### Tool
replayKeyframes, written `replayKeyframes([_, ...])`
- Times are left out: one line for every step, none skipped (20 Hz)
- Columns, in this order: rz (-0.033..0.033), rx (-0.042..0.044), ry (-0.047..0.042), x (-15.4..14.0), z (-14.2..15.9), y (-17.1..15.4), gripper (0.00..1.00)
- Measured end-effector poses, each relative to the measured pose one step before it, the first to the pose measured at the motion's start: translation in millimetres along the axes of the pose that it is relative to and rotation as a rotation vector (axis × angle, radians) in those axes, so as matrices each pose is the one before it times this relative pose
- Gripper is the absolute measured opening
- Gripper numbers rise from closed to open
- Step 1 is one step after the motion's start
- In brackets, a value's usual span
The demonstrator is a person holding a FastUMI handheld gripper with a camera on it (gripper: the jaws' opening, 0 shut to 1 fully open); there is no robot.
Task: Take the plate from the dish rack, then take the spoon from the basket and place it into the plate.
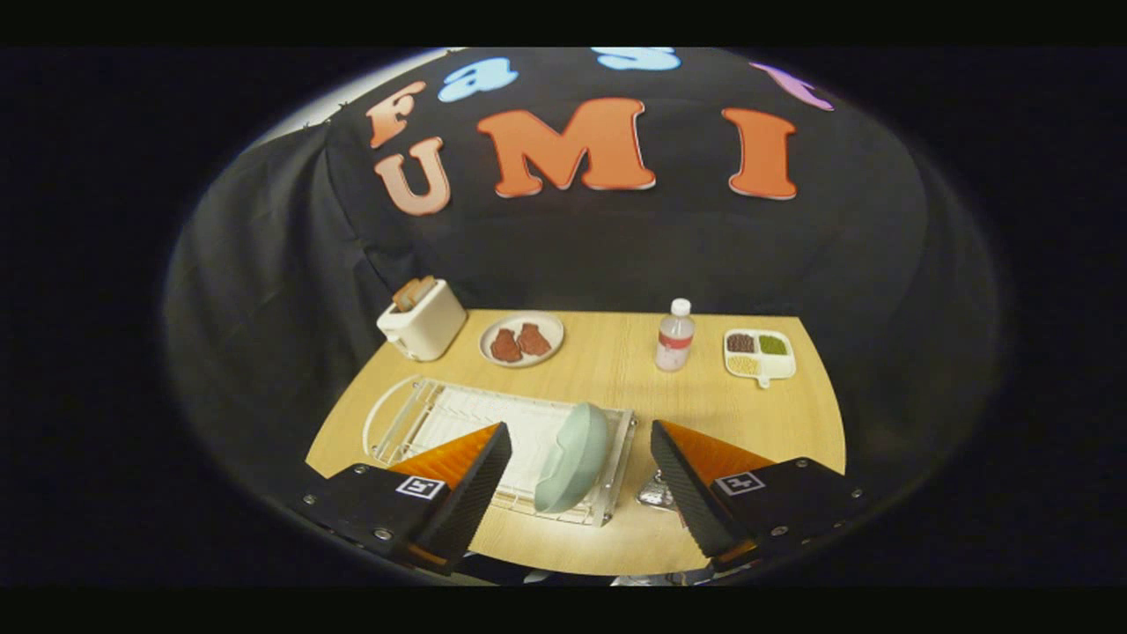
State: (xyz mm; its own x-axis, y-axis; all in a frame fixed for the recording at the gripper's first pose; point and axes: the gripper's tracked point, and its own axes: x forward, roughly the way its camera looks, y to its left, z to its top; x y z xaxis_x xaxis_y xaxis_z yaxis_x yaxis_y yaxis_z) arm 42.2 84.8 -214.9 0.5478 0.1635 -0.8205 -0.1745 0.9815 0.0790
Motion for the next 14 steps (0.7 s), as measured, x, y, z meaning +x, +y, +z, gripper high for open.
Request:
replayKeyframes([-0.00876,-0.01117,0.05012,11.66,-7.34,-2.94,0.94])
replayKeyframes([0.00025,-0.00672,0.03991,11.58,-3.66,-0.74,0.92])
replayKeyframes([-0.00517,0.00013,0.03260,9.89,-5.70,0.78,0.90])
replayKeyframes([0.00136,0.00005,0.03051,10.26,-2.73,1.23,0.88])
replayKeyframes([-0.00525,-0.00015,0.03478,10.70,-3.63,-0.81,0.88])
replayKeyframes([-0.00839,-0.00457,0.02955,10.12,-1.68,-0.09,0.87])
replayKeyframes([-0.01037,-0.00639,0.02427,8.99,-1.44,0.67,0.85])
replayKeyframes([-0.01003,0.00139,0.03393,10.58,-3.35,2.18,0.82])
replayKeyframes([-0.00002,0.00196,0.02929,8.99,-6.44,5.62,0.80])
replayKeyframes([-0.00306,-0.00510,0.02225,7.42,-3.56,5.93,0.78])
replayKeyframes([-0.00982,-0.01660,0.01811,8.33,-5.82,4.96,0.78])
replayKeyframes([-0.01994,-0.02300,0.00891,5.58,-1.54,1.79,0.74])
replayKeyframes([-0.01789,-0.02555,0.00688,3.72,-2.35,2.07,0.74])
replayKeyframes([-0.01645,-0.01647,0.00961,1.61,-0.53,1.66,0.70])
